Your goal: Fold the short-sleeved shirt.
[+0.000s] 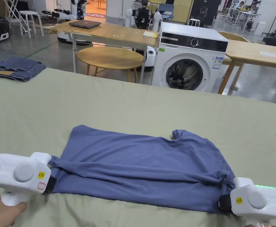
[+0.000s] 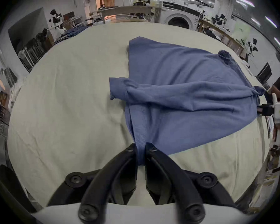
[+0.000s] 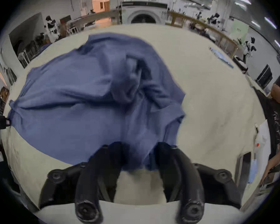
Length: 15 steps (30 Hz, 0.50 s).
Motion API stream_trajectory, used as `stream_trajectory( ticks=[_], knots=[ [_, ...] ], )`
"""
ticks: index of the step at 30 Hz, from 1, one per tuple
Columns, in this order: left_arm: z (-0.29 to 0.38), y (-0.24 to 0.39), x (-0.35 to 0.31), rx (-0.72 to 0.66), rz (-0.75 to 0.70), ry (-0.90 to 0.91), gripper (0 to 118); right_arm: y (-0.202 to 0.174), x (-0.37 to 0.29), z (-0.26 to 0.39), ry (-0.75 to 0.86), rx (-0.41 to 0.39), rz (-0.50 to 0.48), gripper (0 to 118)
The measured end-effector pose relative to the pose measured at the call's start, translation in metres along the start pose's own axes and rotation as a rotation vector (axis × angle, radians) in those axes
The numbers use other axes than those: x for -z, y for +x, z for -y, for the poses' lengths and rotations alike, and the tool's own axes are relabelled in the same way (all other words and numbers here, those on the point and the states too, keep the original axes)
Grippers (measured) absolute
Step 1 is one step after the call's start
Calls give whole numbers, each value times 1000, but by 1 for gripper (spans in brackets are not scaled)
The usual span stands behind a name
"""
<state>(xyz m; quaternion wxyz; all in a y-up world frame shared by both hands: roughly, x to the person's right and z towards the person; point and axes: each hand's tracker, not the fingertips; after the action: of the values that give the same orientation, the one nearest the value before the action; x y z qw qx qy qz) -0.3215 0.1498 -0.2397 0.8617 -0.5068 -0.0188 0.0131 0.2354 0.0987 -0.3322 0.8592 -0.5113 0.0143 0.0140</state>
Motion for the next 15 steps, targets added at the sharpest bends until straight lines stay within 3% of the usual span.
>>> stream_trajectory(
  ticks=[1,2,3,5,8,15],
  knots=[
    [0,-1,1,-4,0,3,2,-1,-4,3,47,15,0,36],
    [0,-2,2,-5,1,4,2,-2,-7,4,80,33,6,19],
    [1,-1,1,-6,1,8,2,-3,-13,6,77,51,-61,6],
    [1,-2,1,-3,-3,20,2,-9,-17,8,95,41,-11,5],
    [0,-4,-9,-10,0,49,2,-11,-35,10,137,5,-5,5],
    [-7,-8,-61,-12,33,146,2,-8,-112,2,250,19,-31,5]
  ],
)
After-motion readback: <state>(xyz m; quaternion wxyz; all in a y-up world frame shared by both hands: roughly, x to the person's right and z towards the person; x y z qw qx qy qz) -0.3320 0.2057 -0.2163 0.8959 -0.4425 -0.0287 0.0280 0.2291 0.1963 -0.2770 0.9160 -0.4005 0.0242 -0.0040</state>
